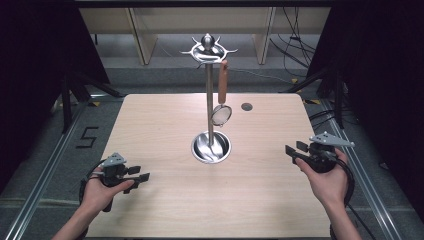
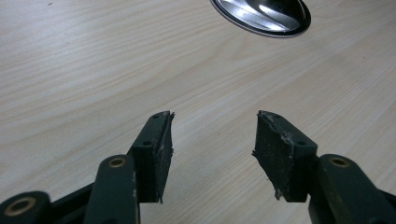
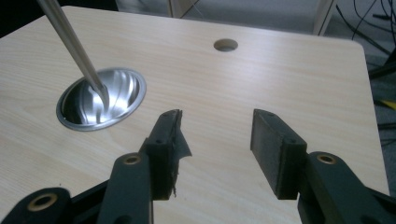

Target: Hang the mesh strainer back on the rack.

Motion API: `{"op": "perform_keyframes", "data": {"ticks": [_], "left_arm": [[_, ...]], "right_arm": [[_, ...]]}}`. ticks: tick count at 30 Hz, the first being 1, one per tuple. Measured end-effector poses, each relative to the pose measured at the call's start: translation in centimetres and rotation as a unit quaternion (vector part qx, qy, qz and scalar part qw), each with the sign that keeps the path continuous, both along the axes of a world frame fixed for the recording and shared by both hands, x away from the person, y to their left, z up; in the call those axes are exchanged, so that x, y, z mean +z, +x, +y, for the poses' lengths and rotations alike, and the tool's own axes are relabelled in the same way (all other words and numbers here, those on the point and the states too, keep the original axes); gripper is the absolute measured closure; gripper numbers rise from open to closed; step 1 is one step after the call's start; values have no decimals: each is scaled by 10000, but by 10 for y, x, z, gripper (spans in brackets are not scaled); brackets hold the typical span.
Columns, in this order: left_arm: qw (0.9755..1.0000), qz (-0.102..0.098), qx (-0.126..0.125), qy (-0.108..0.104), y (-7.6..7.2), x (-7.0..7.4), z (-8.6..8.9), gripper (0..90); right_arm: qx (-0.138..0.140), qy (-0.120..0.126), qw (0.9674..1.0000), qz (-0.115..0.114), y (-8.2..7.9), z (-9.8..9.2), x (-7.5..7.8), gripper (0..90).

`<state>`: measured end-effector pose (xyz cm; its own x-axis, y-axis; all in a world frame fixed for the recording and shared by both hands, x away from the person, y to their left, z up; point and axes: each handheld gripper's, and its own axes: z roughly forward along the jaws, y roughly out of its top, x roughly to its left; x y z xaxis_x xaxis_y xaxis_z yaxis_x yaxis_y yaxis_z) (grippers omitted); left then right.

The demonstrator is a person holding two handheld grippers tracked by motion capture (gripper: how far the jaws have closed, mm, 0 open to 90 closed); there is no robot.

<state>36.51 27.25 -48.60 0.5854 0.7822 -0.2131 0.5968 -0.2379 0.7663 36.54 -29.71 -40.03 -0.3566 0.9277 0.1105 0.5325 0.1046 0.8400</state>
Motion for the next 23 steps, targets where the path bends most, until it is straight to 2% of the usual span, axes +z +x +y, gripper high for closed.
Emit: {"op": "perform_keyframes", "data": {"ticks": [1,2,3,4,5,6,7,8,9,11,13,14,15,16,19,20,21,23], "left_arm": [[10000,0,0,0,0,0,0,452],[10000,-6,33,-56,0,-1,-1,452],[10000,5,-7,-7,0,-1,1,452],[10000,8,-5,4,1,-1,1,453],[10000,9,9,-32,1,-1,1,452],[10000,24,-1,-30,1,-1,1,452],[10000,22,13,-66,1,-1,0,452],[10000,-10,6,-52,1,0,0,452],[10000,-20,6,-62,1,0,0,452],[10000,-29,-4,-62,1,0,0,452],[9999,-64,33,-98,0,-1,-1,452],[9999,-100,41,-132,1,-1,-1,452],[10000,-26,-6,-80,0,0,-1,451],[10000,-34,-10,-92,1,0,-1,452],[10000,-31,-27,-78,1,1,0,452],[10000,-33,-45,-38,1,1,0,452],[10000,-33,-45,-38,1,1,0,452],[10000,-27,-45,-29,1,1,-1,452]], "right_arm": [[0,0,10000,0,0,0,0,536],[-53,-14,9999,127,-2,-2,-2,536],[27,-58,9999,85,-1,-6,-8,536],[-26,-98,9999,88,-1,-8,-13,535],[-23,-67,9998,172,-2,-10,-17,535],[-146,-2,9992,370,-5,-11,-25,533],[-146,-2,9992,370,-5,-11,-25,533],[-34,28,9994,349,-4,-17,-32,532],[-78,-34,9989,452,-6,-19,-33,530],[-77,16,9992,402,-5,-20,-37,528],[-123,-9,9985,535,-7,-22,-39,524],[-140,-36,9984,539,-7,-23,-41,522],[-206,17,9985,510,-7,-21,-43,521],[-136,-4,9987,487,-6,-22,-46,520],[-205,-77,9985,495,-6,-23,-47,518],[-327,129,9973,648,-8,-20,-49,515],[-319,37,9973,660,-8,-22,-49,513],[-319,36,9973,660,-8,-23,-50,512]]}}
